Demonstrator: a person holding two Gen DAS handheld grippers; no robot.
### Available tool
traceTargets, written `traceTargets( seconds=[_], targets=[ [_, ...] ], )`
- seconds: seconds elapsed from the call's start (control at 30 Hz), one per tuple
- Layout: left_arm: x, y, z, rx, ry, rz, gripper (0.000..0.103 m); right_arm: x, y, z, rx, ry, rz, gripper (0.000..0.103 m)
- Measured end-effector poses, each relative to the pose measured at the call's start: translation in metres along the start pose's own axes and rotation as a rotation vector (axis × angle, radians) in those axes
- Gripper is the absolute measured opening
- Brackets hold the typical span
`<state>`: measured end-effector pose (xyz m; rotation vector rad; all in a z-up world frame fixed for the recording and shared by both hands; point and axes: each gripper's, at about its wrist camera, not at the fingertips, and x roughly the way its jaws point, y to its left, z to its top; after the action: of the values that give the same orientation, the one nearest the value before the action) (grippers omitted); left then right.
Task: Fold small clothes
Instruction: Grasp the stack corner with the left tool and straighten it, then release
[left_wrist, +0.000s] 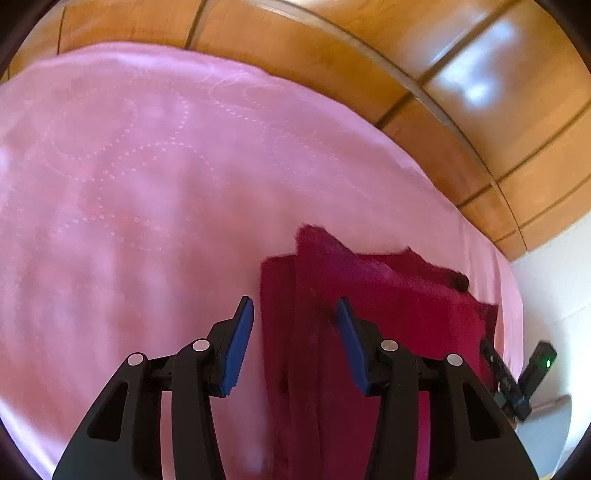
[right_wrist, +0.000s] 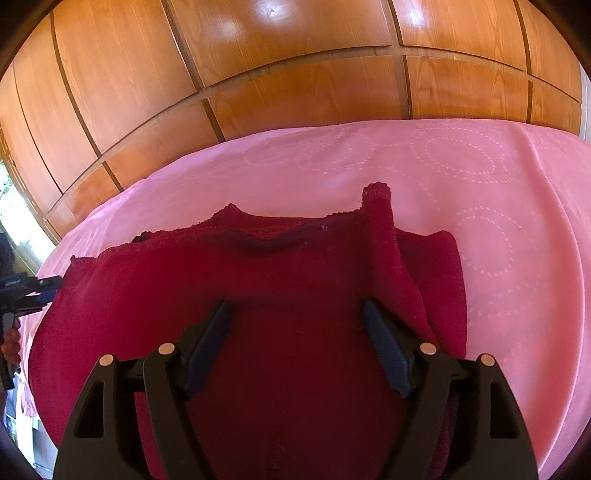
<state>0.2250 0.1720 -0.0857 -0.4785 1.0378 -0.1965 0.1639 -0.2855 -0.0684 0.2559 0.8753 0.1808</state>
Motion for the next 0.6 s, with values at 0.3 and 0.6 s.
traceTargets(
  seconds=[0.3, 0.6],
  targets=[
    [-0.002, -0.025, 0.006, 0.057, -0.092, -0.05, 0.006, -0.001, 0.0, 0.0, 0.002, 0.006, -0.005, 0.076],
    [0.038, -0.027, 0.002, 0.113, -0.087, 0.173, 0.006, 0.0, 0.0, 0.001, -0.004, 0.003, -0.004, 0.077]
  ],
)
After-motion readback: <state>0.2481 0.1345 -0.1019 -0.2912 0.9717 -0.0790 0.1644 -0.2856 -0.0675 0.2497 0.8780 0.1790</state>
